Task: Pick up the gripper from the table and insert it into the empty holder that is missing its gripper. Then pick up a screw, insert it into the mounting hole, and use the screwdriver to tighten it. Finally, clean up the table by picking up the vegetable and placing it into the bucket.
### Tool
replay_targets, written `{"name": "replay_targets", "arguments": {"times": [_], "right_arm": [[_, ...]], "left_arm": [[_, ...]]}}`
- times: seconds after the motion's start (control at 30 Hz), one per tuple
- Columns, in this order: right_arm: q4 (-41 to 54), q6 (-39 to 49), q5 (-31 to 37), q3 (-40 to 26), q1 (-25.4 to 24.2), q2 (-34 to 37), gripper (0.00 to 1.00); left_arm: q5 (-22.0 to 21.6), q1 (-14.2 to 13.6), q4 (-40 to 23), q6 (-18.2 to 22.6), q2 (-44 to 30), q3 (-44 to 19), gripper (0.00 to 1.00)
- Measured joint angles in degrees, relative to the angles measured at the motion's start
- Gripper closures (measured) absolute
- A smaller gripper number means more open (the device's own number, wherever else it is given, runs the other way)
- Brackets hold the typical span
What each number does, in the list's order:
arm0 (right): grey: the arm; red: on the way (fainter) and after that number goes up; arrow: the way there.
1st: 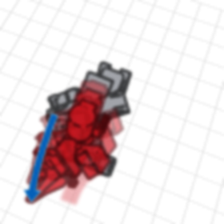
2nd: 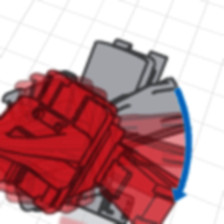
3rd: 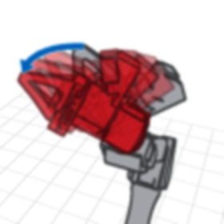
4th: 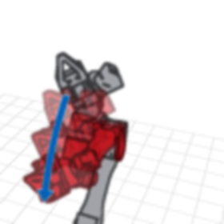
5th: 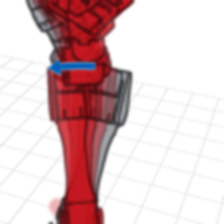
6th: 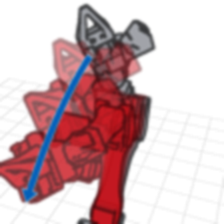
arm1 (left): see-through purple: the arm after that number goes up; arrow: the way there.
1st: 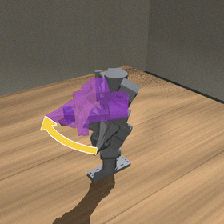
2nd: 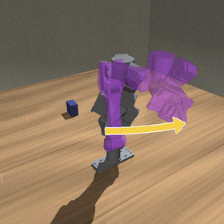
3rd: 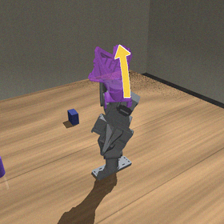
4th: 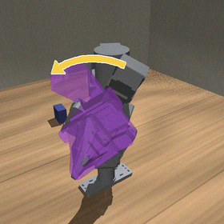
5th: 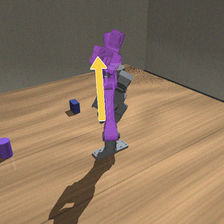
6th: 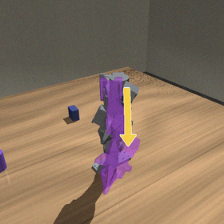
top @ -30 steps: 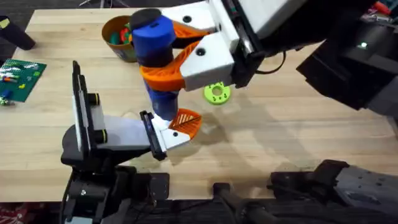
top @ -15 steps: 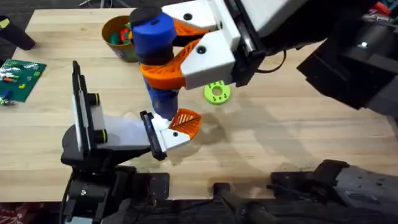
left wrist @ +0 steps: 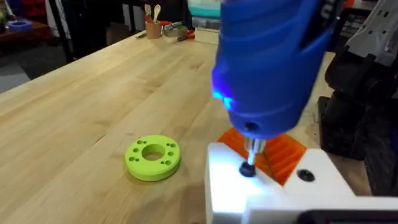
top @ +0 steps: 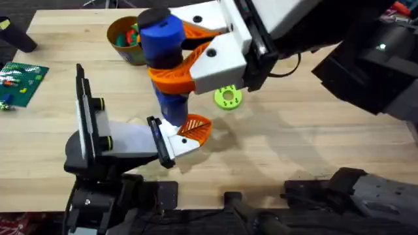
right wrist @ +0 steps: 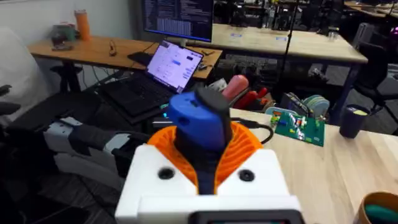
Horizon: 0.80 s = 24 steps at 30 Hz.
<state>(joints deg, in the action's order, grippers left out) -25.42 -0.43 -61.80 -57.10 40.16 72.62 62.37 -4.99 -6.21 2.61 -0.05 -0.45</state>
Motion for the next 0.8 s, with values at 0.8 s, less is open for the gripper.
{"name": "replay_targets", "arguments": {"times": [0.8], "right_arm": [[0.10, 0.02, 0.01, 0.00, -0.02, 0.66, 0.897]], "left_arm": [[0.00, 0.00, -0.01, 0.00, 0.00, 0.00, 0.995]]}}
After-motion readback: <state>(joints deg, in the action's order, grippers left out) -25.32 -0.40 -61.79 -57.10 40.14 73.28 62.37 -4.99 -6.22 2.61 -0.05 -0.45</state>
